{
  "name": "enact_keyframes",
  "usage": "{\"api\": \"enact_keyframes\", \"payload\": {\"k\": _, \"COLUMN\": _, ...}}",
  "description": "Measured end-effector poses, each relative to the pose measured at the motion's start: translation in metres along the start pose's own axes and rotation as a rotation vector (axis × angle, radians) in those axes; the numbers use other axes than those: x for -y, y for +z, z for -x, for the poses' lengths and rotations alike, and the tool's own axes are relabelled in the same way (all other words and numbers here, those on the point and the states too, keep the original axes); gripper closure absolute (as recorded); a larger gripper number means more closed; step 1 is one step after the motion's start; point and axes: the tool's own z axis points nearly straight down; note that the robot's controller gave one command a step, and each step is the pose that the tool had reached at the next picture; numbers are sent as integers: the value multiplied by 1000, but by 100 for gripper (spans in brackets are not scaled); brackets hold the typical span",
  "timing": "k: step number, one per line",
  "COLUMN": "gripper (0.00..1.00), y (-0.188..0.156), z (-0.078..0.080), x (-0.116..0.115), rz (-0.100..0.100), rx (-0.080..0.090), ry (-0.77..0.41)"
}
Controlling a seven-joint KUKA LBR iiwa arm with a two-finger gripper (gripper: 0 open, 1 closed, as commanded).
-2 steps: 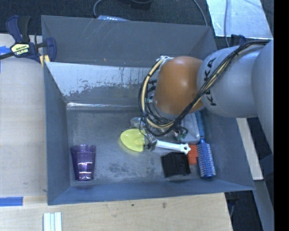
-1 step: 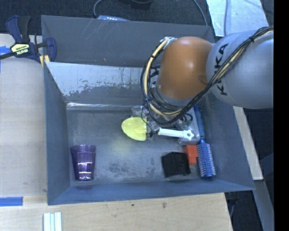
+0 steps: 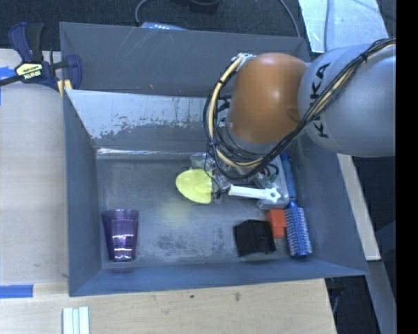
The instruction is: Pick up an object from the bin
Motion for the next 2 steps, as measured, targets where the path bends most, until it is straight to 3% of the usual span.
{"api": "enact_keyframes", "payload": {"k": 1, "gripper": 100, "y": -157, "z": -5, "x": 0, "rz": -2, "rx": 7, "ry": -12}}
{"api": "enact_keyframes", "payload": {"k": 2, "gripper": 100, "y": -156, "z": -6, "x": -1, "rz": -1, "rx": 5, "ry": -12}}
